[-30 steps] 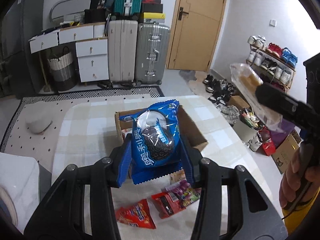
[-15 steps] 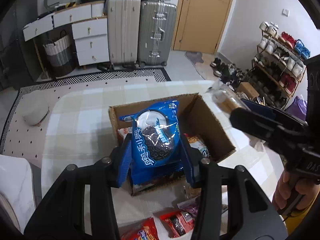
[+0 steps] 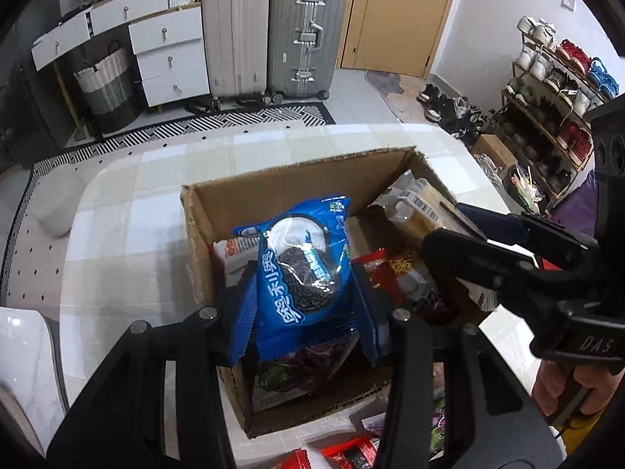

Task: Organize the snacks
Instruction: 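Open both tools to drop the blue Oreo pack and cracker pack in the box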

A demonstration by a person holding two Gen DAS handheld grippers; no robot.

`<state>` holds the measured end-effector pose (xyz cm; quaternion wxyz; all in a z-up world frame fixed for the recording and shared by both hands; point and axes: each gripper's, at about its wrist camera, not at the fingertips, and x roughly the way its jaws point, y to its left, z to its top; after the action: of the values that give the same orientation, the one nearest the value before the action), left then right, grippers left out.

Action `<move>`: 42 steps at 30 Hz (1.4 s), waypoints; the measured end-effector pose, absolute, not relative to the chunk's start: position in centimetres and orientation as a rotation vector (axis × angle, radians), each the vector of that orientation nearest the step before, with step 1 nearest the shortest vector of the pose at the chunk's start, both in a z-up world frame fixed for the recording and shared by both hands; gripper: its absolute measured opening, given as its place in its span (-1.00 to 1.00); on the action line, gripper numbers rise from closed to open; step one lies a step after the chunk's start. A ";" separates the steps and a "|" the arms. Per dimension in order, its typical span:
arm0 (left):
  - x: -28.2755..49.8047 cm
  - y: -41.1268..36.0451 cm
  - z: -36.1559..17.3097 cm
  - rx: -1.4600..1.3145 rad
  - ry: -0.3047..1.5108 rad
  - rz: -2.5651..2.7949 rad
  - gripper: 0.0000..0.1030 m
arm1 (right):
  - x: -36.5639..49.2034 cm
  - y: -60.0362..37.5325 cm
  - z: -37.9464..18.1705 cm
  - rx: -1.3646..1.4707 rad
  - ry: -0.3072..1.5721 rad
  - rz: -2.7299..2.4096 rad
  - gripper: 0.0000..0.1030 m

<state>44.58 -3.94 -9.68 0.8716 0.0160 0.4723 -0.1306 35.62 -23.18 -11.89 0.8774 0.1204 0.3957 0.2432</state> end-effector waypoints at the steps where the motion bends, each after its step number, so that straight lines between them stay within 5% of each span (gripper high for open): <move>1: 44.6 -3.9 -10.0 0.034 0.988 -0.272 -0.19 | 35.8 -23.3 -12.1 0.259 0.830 0.508 0.16; 17: 42.4 -3.2 -11.1 0.054 0.988 -0.271 -0.19 | 36.2 -23.1 -13.8 0.250 0.871 0.509 0.16; 42: 31.8 -1.7 -2.4 0.089 0.886 -0.226 -0.03 | 32.5 -22.8 -11.5 0.230 0.831 0.465 0.20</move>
<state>31.80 -1.74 -2.42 0.8963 0.0429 0.4278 -0.1090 32.51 -22.84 -11.50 0.8824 0.1104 0.3992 0.2231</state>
